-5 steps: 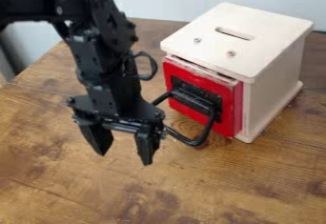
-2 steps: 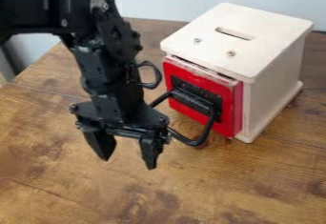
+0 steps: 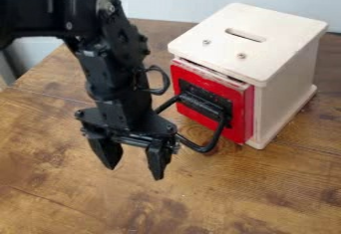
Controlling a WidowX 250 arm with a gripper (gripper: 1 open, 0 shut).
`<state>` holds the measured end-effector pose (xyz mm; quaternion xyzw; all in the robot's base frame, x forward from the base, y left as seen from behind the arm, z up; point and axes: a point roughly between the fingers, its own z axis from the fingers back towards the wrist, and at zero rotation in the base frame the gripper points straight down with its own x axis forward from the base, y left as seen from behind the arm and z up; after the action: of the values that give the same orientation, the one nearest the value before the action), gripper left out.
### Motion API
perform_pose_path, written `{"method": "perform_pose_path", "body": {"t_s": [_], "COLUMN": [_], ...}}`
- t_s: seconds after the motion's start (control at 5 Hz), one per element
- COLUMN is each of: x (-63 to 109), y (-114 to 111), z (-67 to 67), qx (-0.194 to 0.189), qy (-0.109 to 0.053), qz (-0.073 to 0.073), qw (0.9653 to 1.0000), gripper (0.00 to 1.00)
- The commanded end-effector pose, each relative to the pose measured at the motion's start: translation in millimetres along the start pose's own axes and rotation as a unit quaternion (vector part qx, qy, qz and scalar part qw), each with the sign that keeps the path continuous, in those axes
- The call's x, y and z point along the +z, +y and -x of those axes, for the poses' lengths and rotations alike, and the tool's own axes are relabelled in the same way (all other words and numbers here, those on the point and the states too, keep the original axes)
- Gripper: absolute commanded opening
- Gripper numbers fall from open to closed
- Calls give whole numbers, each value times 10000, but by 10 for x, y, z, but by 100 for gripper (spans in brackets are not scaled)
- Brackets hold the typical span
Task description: Close the drawer
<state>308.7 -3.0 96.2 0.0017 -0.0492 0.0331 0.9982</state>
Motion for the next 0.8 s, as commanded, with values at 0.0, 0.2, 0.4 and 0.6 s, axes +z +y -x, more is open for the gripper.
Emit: {"method": "perform_pose_path", "body": {"t_s": [0.0,0.2,0.4,0.6], "x": [148,181,270,299], "y": [34,31,85,162], "z": [-4,27,-12,-44], "qx": [86,121,221,40], "qy": [-222,-304,-335,-463], "qz": [5,16,0,41], "qw": [9997,9995,9992,9989], "gripper": [100,100,100,100]}}
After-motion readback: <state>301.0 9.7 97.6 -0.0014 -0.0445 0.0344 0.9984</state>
